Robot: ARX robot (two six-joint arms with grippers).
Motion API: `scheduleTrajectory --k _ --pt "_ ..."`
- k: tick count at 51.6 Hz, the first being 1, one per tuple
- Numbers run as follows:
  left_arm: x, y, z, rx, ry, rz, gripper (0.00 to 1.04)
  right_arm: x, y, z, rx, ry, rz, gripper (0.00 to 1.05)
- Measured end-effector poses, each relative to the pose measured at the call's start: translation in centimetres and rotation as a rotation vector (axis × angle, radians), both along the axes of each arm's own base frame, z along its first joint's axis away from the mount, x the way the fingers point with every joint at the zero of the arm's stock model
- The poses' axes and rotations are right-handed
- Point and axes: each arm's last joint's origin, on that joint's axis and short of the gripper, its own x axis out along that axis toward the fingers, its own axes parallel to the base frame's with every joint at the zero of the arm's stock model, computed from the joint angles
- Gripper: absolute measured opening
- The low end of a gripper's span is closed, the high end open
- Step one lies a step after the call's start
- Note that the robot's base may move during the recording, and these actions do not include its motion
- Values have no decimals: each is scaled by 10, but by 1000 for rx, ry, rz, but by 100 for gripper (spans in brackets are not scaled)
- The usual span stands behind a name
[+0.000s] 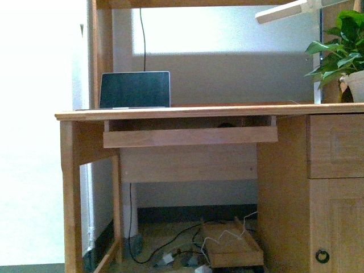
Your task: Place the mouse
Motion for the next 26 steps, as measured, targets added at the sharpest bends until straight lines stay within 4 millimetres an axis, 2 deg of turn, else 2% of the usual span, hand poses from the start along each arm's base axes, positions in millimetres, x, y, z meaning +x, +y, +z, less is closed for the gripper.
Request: scheduleTrajectory --k 26 --pt "0 0 0 0 0 0 97 0 0 0 0 0 0 97"
